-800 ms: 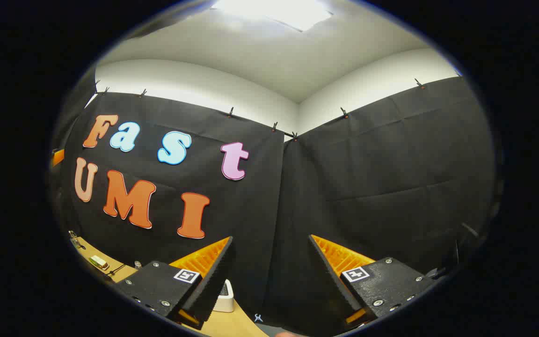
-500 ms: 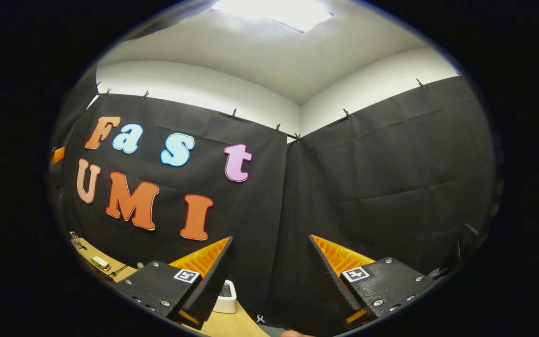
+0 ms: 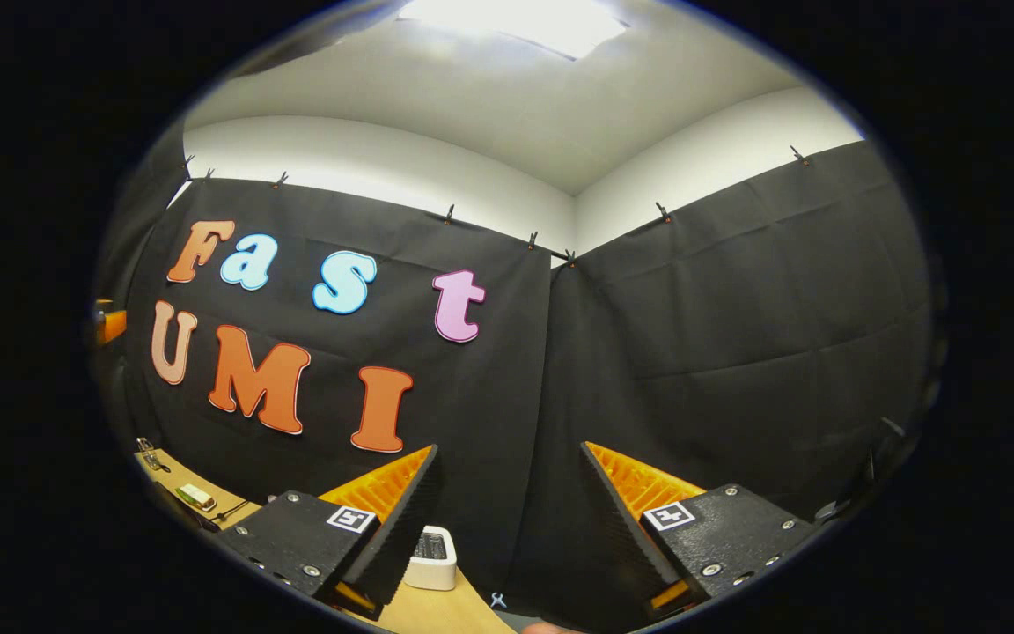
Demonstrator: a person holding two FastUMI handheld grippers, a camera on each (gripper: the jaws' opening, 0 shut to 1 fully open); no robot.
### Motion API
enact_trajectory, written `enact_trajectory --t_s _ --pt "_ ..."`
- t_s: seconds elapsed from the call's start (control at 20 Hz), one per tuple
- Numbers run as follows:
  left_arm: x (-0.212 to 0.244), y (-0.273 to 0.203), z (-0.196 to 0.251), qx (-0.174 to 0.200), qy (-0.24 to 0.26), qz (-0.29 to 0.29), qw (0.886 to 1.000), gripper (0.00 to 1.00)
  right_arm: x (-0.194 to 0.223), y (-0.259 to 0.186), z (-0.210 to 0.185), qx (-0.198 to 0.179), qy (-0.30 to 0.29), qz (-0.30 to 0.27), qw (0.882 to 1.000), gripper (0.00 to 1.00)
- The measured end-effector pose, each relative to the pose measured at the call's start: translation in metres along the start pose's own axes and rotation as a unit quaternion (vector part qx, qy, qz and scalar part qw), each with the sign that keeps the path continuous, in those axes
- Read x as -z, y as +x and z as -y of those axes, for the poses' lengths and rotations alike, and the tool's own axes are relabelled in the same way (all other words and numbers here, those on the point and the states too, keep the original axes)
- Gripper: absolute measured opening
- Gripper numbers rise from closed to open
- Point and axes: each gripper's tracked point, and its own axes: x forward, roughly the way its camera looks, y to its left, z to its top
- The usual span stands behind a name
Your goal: First push the handle of the pot to place it horizontally, then grasp the pot with both hands and set it on the induction cooktop.
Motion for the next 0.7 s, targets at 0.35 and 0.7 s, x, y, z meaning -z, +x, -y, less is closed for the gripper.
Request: enact_trajectory --t_s 0.35,0.7 --pt "0.046 -0.007 0.053 0.039 0.037 -0.076 0.996 0.27 0.015 -0.003 0.019 -0.011 0.001 -0.007 1.000 0.95" --pt "0.137 -0.055 0.103 0.052 0.001 -0.259 0.964 0.07 0.040 -0.003 0.043 -0.046 0.012 -0.017 0.999 0.95"
